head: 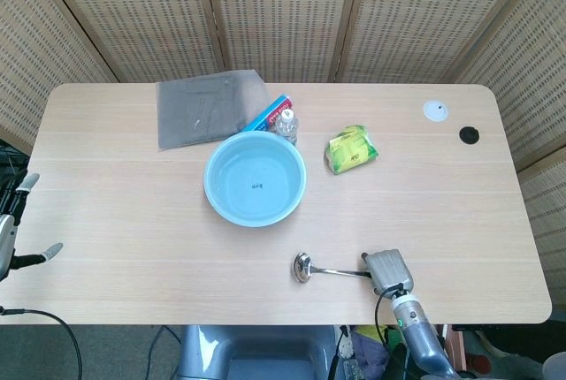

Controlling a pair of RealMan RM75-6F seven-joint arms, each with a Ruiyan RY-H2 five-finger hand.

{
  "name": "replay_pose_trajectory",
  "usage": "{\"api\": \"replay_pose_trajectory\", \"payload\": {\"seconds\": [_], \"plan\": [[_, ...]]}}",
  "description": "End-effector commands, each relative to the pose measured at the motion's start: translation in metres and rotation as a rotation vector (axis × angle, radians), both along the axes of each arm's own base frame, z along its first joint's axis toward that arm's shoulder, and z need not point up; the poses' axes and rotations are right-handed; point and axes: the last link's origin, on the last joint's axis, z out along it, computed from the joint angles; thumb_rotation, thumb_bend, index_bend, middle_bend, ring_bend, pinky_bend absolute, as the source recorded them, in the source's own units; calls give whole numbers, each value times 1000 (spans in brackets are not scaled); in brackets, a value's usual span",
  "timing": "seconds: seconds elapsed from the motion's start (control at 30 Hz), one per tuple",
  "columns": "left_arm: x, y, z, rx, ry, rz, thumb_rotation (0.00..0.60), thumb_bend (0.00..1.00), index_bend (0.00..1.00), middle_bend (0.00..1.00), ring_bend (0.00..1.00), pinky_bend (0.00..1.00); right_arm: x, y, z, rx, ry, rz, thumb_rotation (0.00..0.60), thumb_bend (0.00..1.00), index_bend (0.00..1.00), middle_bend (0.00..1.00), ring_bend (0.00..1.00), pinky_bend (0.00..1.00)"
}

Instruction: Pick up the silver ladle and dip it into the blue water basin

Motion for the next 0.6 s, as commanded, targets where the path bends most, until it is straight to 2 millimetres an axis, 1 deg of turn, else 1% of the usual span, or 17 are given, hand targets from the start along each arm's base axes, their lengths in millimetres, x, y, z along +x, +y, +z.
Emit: {"api": "replay_pose_trajectory", "payload": {"seconds": [0.03,0.2,0.3,0.47,0.6], "plan": [[0,0,0,0,-1,-1,600,0,0,0,0,0,-5,-2,-1,-25,39,40,600,386,431,859,910,1000],[0,0,0,0,-3,1,600,0,0,0,0,0,-7,-9,0,-72,61,93,600,386,431,859,911,1000],[0,0,0,0,-4,2,600,0,0,0,0,0,-8,-11,1,-81,54,92,600,386,431,859,910,1000],[0,0,1,0,-5,1,600,0,0,0,0,0,-8,-8,1,-62,45,104,600,385,431,859,911,1000],[0,0,0,-4,-3,3,600,0,0,0,0,0,-9,-3,-4,-42,44,118,600,386,431,859,911,1000]]}}
